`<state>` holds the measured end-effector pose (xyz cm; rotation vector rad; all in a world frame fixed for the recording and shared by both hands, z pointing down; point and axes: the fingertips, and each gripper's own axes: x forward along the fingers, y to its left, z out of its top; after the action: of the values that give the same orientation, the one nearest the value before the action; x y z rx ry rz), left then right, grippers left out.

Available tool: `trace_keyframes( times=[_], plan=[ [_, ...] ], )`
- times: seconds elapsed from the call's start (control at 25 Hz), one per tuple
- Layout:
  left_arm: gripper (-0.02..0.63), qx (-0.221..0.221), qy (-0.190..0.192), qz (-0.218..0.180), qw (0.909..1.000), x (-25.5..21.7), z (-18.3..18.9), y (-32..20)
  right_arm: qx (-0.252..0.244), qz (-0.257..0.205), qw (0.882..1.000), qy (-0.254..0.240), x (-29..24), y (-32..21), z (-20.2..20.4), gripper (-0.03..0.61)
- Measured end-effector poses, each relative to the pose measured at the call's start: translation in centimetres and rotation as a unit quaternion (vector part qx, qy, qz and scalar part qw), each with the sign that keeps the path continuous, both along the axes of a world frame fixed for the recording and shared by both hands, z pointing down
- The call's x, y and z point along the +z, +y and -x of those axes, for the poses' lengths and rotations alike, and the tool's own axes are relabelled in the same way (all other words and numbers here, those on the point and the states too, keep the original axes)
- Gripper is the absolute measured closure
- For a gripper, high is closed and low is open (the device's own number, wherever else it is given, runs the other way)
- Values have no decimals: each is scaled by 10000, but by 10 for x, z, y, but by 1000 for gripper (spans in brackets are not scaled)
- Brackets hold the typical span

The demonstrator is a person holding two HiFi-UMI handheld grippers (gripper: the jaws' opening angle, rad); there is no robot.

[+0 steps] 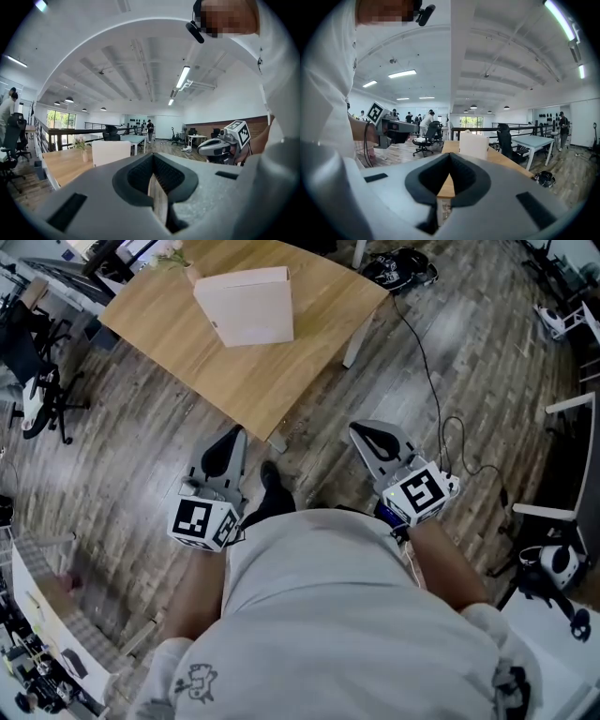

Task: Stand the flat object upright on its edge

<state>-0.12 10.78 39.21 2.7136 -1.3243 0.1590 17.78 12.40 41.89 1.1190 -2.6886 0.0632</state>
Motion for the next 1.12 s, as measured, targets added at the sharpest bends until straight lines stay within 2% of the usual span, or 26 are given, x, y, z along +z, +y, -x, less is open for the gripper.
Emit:
trace_keyframes(
  times=[0.52,0.96,1.12],
  plan=[
    [607,-177,32,45,9998,-9,-14,69,-161,-68,9998,-40,-7,64,-19,574],
    [607,-325,37,-10,9995,-16,0,92,-202,-242,9994,-134,-22,79,-10,574],
    [607,-358,33,-10,9994,-14,2,95,-231,-132,9993,-262,-21,83,-8,574]
  ],
)
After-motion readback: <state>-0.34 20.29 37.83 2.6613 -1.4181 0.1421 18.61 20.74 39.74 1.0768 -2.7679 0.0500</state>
